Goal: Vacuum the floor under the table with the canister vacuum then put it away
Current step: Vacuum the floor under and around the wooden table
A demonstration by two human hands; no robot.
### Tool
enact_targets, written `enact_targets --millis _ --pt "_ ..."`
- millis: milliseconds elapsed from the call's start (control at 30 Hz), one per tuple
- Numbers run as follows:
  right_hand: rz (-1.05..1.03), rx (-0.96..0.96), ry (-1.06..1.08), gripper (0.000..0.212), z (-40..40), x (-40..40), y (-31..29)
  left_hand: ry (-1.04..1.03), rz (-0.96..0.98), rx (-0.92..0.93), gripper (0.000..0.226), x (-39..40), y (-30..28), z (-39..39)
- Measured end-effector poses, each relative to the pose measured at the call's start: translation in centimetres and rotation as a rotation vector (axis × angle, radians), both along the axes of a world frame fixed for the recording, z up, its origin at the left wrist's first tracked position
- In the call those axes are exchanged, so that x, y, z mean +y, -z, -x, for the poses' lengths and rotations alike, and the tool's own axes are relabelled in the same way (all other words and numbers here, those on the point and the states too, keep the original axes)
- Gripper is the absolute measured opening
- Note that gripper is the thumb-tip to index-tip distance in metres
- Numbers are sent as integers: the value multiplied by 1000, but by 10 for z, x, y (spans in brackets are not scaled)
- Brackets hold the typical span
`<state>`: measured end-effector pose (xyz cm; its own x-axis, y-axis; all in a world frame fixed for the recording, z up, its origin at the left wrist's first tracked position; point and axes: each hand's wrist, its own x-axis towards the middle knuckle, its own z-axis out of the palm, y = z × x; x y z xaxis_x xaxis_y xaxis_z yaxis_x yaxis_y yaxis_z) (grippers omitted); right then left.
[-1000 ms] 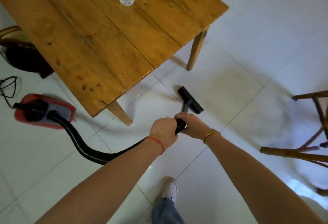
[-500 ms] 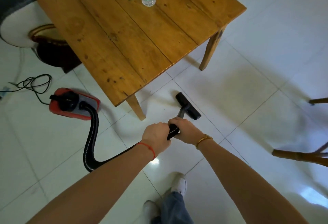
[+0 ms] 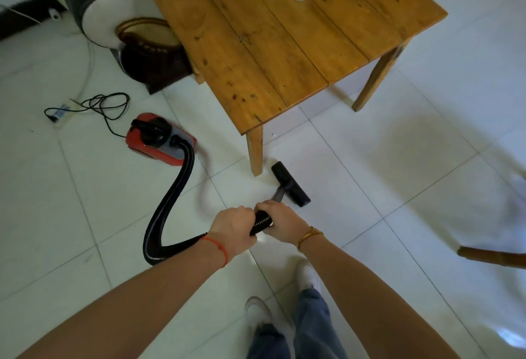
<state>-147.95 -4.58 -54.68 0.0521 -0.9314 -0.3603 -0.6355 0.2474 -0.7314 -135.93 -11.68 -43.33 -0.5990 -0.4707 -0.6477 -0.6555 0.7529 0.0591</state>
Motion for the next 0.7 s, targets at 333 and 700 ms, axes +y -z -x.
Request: enact_targets --millis 333,700 --pt "14 14 -54 18 49 8 8 -41 -24 12 28 10 5 43" --pt "-34 125 -196 23 253 -30 24 -226 -21 140 27 -2 30 231"
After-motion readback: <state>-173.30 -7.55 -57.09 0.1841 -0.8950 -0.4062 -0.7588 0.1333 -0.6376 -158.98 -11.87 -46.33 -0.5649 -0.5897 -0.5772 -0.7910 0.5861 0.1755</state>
